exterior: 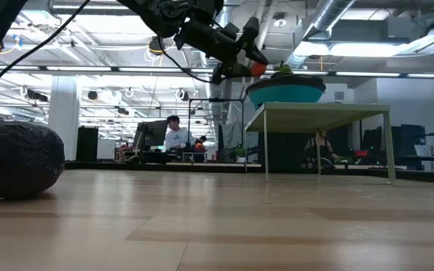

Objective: Pick & Place Fruit
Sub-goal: Put the top tangerine into the blue strainer bowl on the shelf, then put the red pomegranate into the blue strainer bowl on the shelf

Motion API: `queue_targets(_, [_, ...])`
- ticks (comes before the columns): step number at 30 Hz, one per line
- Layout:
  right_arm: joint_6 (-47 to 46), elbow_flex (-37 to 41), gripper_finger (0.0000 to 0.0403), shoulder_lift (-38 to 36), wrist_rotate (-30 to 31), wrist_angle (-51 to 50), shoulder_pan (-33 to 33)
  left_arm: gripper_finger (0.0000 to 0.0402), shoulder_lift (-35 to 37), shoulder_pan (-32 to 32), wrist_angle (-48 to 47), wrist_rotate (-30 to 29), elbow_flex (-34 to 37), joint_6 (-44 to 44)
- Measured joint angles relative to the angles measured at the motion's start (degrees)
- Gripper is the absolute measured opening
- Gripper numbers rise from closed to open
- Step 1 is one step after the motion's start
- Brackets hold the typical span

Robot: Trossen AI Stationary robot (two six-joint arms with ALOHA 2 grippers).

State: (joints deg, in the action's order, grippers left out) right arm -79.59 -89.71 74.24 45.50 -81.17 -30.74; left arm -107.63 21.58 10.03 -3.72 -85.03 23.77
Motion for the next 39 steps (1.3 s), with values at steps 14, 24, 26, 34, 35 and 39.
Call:
queue_targets(14, [0.06,-0.02,0.0265,0.00,0.02,-0.20,0.02,0.0233,-0.24,0.00,-0.13,2.05,0.02,0.00])
queue_targets(24, [0.50,0.00,0.0265,0.02,0.34,-0.24,0.07,0.0204,6.22,0.76,-5.95,11.10,-0.02,-3.65])
queue_targets(26, [0.54,0.00,0.0265,0.02,1.10,-0.25,0.07,0.0196,8.95,0.39,-11.38,11.67,0.00,-6.43])
queue_targets(34, [1.90,0.00,0.0265,3.04,2.83,-1.07,0.15,0.0167,22.72,-2.08,-27.69,10.59,4.20,-11.23])
queue_targets(35, [2.45,-0.02,0.0265,3.53,2.82,-1.07,0.15,0.0164,24.72,-2.52,-28.12,10.59,5.82,-11.02])
queue_targets(39, [6.00,0.00,0.0265,6.55,2.20,0.87,0.89,0.0155,33.20,-4.03,-28.18,9.97,13.92,-6.81])
